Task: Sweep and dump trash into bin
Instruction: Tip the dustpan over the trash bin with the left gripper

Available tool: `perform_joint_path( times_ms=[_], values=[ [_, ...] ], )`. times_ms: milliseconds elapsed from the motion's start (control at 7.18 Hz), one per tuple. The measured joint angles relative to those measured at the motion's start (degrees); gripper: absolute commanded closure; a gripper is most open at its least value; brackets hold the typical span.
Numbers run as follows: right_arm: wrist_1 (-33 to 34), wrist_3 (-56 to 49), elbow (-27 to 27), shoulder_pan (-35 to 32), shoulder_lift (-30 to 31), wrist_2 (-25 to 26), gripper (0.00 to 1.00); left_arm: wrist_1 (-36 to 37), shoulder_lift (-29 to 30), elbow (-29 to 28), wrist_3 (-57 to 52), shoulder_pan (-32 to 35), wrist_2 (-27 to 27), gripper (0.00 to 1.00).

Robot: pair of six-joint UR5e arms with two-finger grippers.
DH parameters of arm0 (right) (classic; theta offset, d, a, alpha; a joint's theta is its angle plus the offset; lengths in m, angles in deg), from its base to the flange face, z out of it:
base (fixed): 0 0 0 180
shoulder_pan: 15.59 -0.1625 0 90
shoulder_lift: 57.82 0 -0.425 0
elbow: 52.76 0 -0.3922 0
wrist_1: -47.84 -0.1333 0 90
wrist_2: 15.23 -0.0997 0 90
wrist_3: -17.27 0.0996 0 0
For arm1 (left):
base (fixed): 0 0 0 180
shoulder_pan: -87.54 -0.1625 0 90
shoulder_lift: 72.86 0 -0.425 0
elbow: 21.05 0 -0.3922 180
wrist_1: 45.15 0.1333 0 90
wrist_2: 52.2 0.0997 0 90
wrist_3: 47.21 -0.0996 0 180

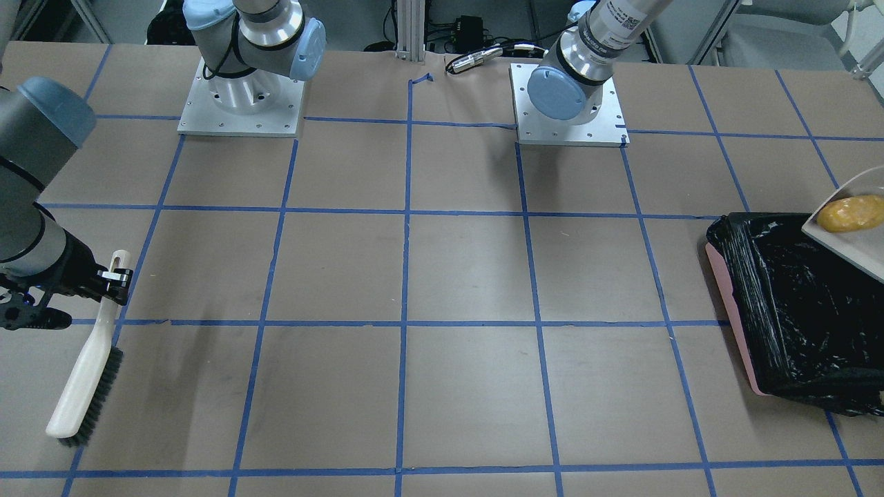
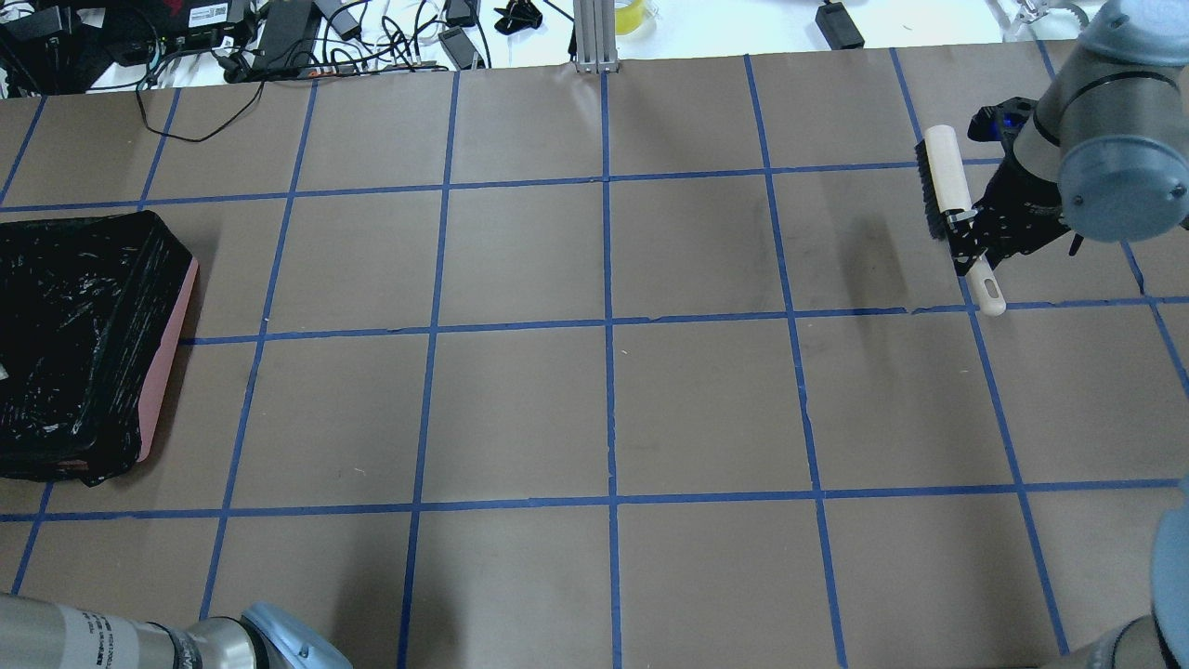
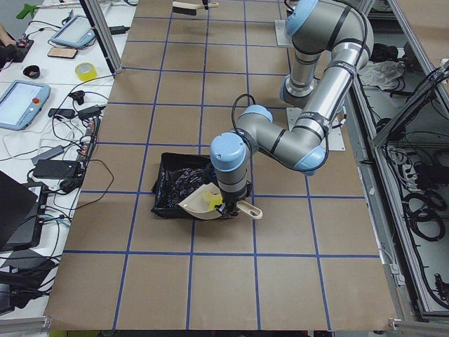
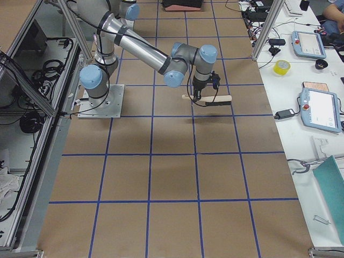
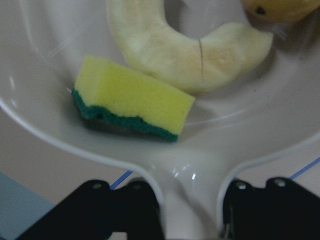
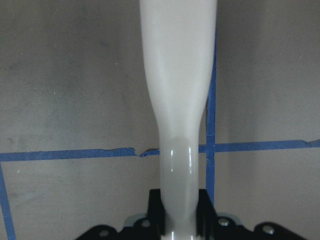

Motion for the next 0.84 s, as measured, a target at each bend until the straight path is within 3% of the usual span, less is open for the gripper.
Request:
perform_joint_path(
  times_ms=[836],
  values=[
    [1.99, -2.87, 0.39, 1.01, -3.49, -0.15, 1.0, 5.04, -0.24, 2.5, -6.62, 12.89, 21.8, 1.0]
  ],
)
